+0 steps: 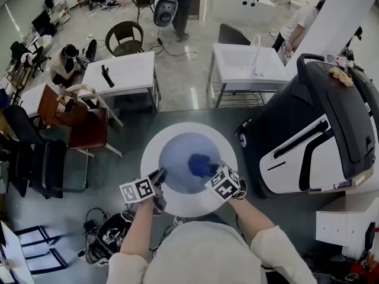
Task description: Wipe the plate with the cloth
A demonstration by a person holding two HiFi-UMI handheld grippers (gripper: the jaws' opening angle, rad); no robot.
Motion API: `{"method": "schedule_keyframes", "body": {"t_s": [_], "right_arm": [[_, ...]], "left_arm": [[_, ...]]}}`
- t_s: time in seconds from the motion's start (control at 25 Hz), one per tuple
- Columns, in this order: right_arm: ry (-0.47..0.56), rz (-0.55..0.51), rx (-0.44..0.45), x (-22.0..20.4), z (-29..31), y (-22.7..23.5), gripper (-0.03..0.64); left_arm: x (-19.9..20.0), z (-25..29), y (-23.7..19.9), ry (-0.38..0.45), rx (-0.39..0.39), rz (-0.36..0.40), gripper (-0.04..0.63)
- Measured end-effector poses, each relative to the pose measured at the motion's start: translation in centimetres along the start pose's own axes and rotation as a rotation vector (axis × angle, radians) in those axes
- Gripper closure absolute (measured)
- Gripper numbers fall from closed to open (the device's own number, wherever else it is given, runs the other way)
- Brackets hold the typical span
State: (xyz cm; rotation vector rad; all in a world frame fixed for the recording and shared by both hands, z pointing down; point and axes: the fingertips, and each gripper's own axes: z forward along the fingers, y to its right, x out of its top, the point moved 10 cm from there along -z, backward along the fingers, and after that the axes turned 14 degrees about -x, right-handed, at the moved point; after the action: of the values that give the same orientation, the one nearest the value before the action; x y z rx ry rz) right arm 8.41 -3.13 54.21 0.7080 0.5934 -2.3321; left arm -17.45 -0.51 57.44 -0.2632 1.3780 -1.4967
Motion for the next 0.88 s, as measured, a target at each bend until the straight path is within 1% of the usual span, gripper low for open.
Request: {"method": "schedule_keyframes", "body": {"t_s": [0.16, 0.44, 0.56, 0.72, 0.88], "right_arm": [[0.047, 0.062, 0.003, 0.2, 0.2, 0.2, 0.523], [0.198, 0.236, 0.028, 0.2, -0.1, 0.9, 0.523], [0.228, 0.274, 0.029, 0.2, -0.4, 1.0, 0.523], [0.262, 0.343, 0.034, -0.3, -0.8, 1.1, 0.523], [0.266, 0.376, 0.029, -0.9, -0.8, 1.3, 0.523]], "left_arm": [[0.2, 0.0, -0.2, 0.004, 0.008, -0.003, 0.548], [-0.3, 0.5, -0.6, -0.008, 0.021, -0.021, 0.548], [-0.5, 0.7, -0.9, -0.02, 0.034, -0.027, 0.548], [-1.2, 1.1, -2.0, -0.028, 0.048, -0.077, 0.548], [-1.9, 1.5, -3.3, -0.028, 0.072, -0.129, 0.548]]}}
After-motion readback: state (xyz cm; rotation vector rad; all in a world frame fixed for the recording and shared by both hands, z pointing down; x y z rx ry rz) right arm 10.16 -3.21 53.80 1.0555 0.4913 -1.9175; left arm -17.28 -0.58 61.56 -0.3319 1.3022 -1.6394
